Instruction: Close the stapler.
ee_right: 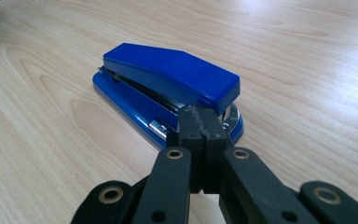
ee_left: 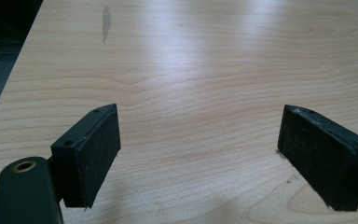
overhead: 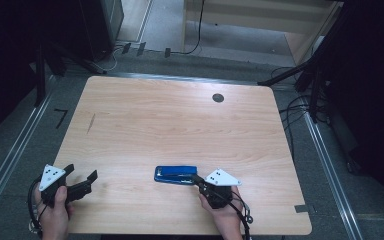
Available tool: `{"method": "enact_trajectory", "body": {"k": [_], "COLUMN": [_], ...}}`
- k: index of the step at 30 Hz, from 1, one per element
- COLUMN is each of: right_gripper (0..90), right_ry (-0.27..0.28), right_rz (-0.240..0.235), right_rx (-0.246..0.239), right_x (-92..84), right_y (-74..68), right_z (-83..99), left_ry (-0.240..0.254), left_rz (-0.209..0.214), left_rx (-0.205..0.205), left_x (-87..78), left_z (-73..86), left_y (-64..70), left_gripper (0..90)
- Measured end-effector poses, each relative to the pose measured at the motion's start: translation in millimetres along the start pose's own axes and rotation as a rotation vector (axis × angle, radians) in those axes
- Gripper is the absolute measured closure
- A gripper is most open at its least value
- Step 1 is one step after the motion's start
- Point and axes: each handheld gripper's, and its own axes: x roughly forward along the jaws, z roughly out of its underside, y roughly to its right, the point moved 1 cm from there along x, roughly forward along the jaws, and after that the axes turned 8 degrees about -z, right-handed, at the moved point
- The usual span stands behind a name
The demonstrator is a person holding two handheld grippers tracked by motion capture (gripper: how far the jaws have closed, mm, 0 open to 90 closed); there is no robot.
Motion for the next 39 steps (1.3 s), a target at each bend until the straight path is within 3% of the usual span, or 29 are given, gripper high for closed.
{"method": "enact_trajectory", "body": {"k": [14,20,32,39], "right_gripper": [90.0,90.0,44.5,24.3], "right_ry": [0.003,0.019,0.040,0.063], "right_rz": [-0.002,0.013,0.027,0.050], "right_rx": [-0.001,-0.006,0.045,0.071], "right_x": [0.3,-8.2,-25.1,-37.6], "right_y": [5.5,9.5,26.5,37.6], "right_z": [-2.4,-3.4,-4.9,-7.0], "left_ry": [-0.004,-0.002,-0.001,0.001], "left_rz": [0.002,-0.002,-0.002,-0.006], "left_rx": [-0.008,-0.007,-0.004,-0.001], "left_x": [0.5,0.1,0.1,0.1], "left_z": [-0.1,0.0,0.0,0.1], "left_y": [-0.6,-0.4,-0.2,0.2], "left_gripper": [13.6,13.6,13.9,13.9]}}
